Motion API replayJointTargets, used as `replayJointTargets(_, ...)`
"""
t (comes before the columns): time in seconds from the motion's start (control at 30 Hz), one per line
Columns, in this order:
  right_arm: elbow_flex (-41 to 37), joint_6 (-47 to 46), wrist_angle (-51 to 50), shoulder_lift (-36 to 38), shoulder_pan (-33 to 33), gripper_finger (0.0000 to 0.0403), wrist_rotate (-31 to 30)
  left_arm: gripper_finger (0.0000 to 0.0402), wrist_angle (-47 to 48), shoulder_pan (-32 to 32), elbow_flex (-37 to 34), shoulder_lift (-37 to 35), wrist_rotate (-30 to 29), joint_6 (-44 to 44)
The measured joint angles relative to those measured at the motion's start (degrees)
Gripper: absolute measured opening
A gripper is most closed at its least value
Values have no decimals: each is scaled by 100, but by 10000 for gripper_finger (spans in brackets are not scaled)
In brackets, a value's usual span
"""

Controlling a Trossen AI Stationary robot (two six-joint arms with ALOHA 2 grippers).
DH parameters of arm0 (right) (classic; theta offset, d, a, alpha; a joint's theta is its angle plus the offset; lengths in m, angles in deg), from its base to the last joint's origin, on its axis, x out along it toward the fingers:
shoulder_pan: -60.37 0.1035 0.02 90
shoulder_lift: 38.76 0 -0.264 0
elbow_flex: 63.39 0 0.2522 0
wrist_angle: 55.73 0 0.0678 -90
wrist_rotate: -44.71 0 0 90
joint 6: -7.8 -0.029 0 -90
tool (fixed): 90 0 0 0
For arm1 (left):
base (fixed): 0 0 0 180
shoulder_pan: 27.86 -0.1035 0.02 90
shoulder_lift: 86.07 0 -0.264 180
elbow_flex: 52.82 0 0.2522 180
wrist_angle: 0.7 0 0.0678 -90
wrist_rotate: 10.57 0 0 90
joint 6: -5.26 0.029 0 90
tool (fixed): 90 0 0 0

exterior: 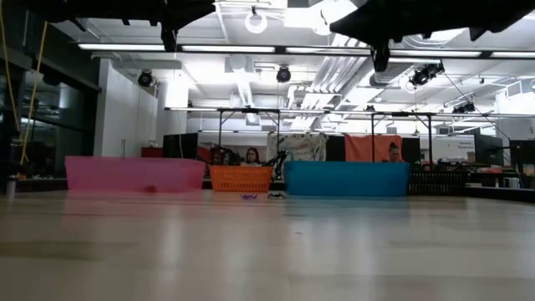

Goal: Sort Halloween decoration
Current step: Put the black spider toy into the blue bin

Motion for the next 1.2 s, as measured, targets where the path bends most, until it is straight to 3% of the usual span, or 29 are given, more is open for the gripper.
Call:
replayJointTargets(0.57, 167, 351, -69, -70, -9, 0, 117, 51, 127, 192, 0, 4, -81, -6)
replayJointTargets(0.73, 483, 300, -315, -322, -368, 0, -325, 51, 130, 190, 0, 4, -111, -7)
replayJointTargets(0.87, 1703, 794, -1793, -850, -1057, 0, -98, 51, 130, 190, 0, 4, -111, -8)
replayJointTargets(1.03, 3267, 752, -4563, -1871, -2129, 0, -638, 51, 137, 190, 0, 4, -122, -27)
replayJointTargets(1.2, 3891, 508, -6223, -2799, -3108, 0, -864, 51, 147, 188, 0, 4, -122, -148)
